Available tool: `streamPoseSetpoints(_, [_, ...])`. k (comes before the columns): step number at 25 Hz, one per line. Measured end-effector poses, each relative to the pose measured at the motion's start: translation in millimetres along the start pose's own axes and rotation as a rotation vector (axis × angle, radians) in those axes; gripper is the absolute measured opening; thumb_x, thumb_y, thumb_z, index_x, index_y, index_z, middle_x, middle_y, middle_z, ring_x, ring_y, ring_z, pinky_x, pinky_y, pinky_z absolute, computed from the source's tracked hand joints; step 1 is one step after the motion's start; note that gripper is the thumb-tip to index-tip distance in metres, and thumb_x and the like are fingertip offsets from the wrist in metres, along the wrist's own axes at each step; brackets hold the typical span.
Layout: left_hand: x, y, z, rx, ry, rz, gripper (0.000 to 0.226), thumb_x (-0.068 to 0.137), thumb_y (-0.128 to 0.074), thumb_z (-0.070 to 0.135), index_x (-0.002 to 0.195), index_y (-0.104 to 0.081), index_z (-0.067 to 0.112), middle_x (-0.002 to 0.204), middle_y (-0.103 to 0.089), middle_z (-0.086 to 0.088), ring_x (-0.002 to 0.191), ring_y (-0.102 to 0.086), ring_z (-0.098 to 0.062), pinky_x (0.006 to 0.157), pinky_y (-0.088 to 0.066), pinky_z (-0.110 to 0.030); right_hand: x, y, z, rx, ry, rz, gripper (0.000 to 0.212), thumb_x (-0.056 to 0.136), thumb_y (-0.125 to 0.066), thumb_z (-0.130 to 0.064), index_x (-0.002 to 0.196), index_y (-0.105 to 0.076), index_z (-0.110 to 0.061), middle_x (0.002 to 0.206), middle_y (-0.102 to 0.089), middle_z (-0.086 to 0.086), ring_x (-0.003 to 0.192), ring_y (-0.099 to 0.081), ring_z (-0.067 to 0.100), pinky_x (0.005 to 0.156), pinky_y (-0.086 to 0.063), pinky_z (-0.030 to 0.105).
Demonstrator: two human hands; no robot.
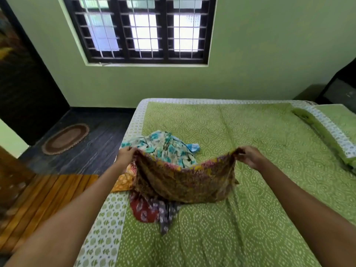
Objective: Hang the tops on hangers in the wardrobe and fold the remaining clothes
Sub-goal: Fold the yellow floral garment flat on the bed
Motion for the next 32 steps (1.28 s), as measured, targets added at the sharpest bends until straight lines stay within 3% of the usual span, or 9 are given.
streamPoseSetpoints(4, [28,12,104,-0.14,-0.18,0.091,0.031,0.094,-0.053,0.013,0.063,-0.05,0.011,0.062,-0.048,-0.007,0.054,-0.048,-0.014,0.037,-0.037,-0.011,-1,-12,-115,0.115,0.256,0.086,0.02,0.092,-0.048,0.001,0.073,-0.053,-0.003,0.07,-0.054,0.012,0.05,-0.055,0.017,0.039,-0.047,0.018])
streamPoseSetpoints(8, [40,42,193,-0.233,-0.297,0.143,0.023,0.093,-0.056,0.019,0.071,-0.056,0.011,0.077,-0.057,-0.01,0.078,-0.054,-0.021,0.065,-0.047,-0.03,-18,-14,-219,0.24,0.432,0.036,0.013,0.094,-0.048,0.001,0.082,-0.053,0.003,0.068,-0.057,0.013,0.042,-0.061,0.013,0.041,-0.047,0.017])
streamPoseSetpoints(12, [49,55,260,-0.392,-0.32,0.122,0.031,0.09,-0.061,0.02,0.115,-0.058,0.001,0.101,-0.064,-0.012,0.089,-0.062,-0.025,0.079,-0.054,-0.037,-46,-25,-289,0.339,0.571,-0.033,0.019,0.093,-0.043,0.009,0.077,-0.053,0.005,0.081,-0.054,0.015,0.06,-0.06,0.017,0.048,-0.052,0.018])
streamPoseSetpoints(14, [53,59,276,-0.334,-0.322,0.152,0.03,0.089,-0.062,0.023,0.111,-0.061,0.004,0.109,-0.063,-0.012,0.095,-0.061,-0.026,0.083,-0.054,-0.038,-58,-33,-298,0.196,0.58,-0.005,0.022,0.094,-0.04,0.008,0.076,-0.052,0.006,0.081,-0.054,0.014,0.056,-0.06,0.018,0.046,-0.048,0.015])
streamPoseSetpoints(17, [54,67,293,-0.31,-0.404,0.216,0.013,0.092,-0.057,0.026,0.083,-0.06,0.017,0.099,-0.061,-0.011,0.085,-0.059,-0.023,0.088,-0.052,-0.042,-68,-31,-314,0.139,0.658,0.029,0.016,0.094,-0.045,0.004,0.082,-0.056,0.001,0.086,-0.056,0.008,0.078,-0.055,0.016,0.057,-0.049,0.011])
streamPoseSetpoints(22, [41,77,307,-0.135,-0.506,0.365,0.021,0.092,-0.057,0.024,0.082,-0.063,0.006,0.088,-0.059,-0.011,0.082,-0.055,-0.021,0.086,-0.053,-0.044,-59,-21,-320,0.014,0.607,0.096,0.025,0.094,-0.038,0.003,0.077,-0.051,-0.01,0.091,-0.053,0.01,0.071,-0.056,0.014,0.051,-0.051,0.017])
streamPoseSetpoints(27, [51,62,294,-0.091,-0.41,0.201,0.02,0.087,-0.065,0.022,0.091,-0.056,0.004,0.101,-0.06,-0.017,0.098,-0.061,-0.032,0.09,-0.052,-0.045,-45,-16,-290,0.194,0.478,0.122,0.023,0.09,-0.04,0.015,0.073,-0.05,0.004,0.082,-0.052,0.015,0.068,-0.054,0.021,0.038,-0.051,0.024])
streamPoseSetpoints(30, [43,51,285,-0.166,-0.409,-0.073,0.03,0.082,-0.065,0.001,0.108,-0.05,0.004,0.103,-0.055,-0.016,0.096,-0.057,-0.026,0.09,-0.051,-0.038,-43,-17,-282,0.229,0.459,0.038,0.018,0.087,-0.039,0.02,0.09,-0.051,0.007,0.095,-0.051,0.019,0.075,-0.055,0.024,0.056,-0.057,0.025])
streamPoseSetpoints(32, [44,53,281,0.059,-0.488,-0.086,0.025,0.078,-0.062,-0.01,0.1,-0.062,0.003,0.102,-0.061,-0.015,0.1,-0.058,-0.028,0.094,-0.049,-0.039,-42,-19,-284,0.112,0.512,-0.035,0.043,0.079,-0.045,0.027,0.11,-0.044,-0.002,0.09,-0.051,0.02,0.076,-0.055,0.027,0.071,-0.054,0.031])
Point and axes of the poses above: each hand's wrist, its own x-axis towards the middle knuckle, its own y-axis out of the back of the hand, z = x × y, the point moved 8 cm from there along x, towards the middle knuckle
